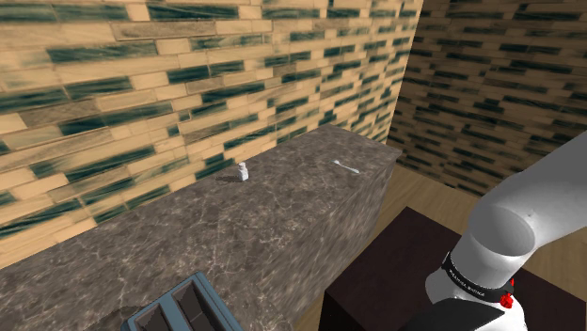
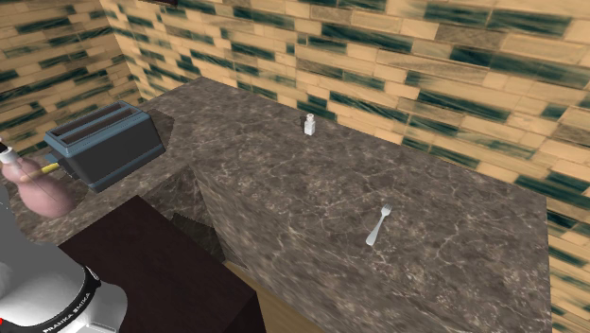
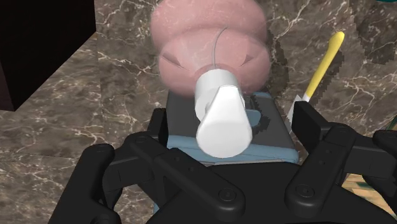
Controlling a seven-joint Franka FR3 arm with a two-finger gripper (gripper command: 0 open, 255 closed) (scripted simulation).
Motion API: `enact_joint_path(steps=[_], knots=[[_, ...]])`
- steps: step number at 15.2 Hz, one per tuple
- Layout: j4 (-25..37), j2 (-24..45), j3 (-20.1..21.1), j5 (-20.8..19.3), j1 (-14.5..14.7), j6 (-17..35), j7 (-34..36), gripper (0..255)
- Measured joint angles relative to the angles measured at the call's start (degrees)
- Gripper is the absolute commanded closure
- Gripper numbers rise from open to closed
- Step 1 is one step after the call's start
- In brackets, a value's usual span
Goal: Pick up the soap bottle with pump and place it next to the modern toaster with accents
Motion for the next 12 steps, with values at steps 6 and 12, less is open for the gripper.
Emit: enact_joint_path(steps=[6,12], knots=[[2.12,-0.41,-12.57,-1.16,11.93,-6.45,0.64,0],[2.52,-0.57,-13.18,-1.12,12.46,-7.13,0.61,0]])
